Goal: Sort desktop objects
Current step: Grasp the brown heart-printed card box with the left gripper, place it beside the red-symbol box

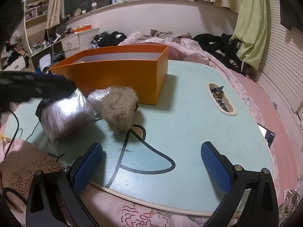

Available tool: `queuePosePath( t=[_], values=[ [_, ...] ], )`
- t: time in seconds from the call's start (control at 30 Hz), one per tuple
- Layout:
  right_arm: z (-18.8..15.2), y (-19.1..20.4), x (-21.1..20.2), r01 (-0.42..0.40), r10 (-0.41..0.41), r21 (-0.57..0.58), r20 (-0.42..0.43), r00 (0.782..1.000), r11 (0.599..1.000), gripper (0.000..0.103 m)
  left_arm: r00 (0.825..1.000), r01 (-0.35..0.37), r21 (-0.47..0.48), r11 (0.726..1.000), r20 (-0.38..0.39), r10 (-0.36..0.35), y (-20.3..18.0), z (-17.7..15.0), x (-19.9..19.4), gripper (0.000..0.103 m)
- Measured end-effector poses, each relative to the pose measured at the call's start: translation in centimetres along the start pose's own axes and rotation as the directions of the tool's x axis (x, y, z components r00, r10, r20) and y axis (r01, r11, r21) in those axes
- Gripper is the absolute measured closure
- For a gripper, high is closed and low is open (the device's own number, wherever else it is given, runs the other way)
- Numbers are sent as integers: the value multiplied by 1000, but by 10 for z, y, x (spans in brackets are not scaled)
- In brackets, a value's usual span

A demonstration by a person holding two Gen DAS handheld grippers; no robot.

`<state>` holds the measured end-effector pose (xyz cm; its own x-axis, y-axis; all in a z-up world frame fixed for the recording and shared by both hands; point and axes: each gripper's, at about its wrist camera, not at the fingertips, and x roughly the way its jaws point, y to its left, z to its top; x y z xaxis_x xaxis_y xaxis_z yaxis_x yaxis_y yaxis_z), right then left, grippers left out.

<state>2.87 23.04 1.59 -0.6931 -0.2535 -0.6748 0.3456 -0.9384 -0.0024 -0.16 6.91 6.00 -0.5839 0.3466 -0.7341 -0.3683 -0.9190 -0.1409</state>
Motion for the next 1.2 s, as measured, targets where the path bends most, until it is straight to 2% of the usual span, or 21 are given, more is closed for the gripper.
queuePosePath(
  t=[0.1,0.17,0.27,0.37,0.5,0.63,0.7,0.87,1.2],
  values=[
    [0,0,0,0,0,0,0,1000,1000,0,997,7,-17,1000,78,-5,6,-8,-29,31],
    [0,0,0,0,0,0,0,1000,1000,0,996,-19,-17,1000,88,20,12,-20,-45,31],
    [0,0,0,1,-1,0,0,1000,1000,0,994,-92,-4,996,55,92,24,-46,-54,30],
    [0,0,1,1,-1,0,-1,1000,1000,0,990,-143,12,990,-11,143,30,-70,-45,30],
    [0,0,1,0,0,0,0,1000,1000,0,985,-134,17,991,-108,135,29,-84,-14,30],
    [0,-1,0,2,-2,1,-1,1000,1000,0,981,-159,-33,987,-119,154,35,-83,-1,8],
    [-1,-1,-1,3,-3,-1,0,1000,1000,0,979,-168,-41,985,-126,162,38,-81,4,0],
    [-1,-1,0,3,-3,0,0,1000,1000,0,979,-193,-53,980,-79,188,37,-87,2,0],
    [0,-1,0,3,-3,0,0,1000,1000,0,979,-198,-60,978,-70,193,37,-89,1,0]
  ],
)
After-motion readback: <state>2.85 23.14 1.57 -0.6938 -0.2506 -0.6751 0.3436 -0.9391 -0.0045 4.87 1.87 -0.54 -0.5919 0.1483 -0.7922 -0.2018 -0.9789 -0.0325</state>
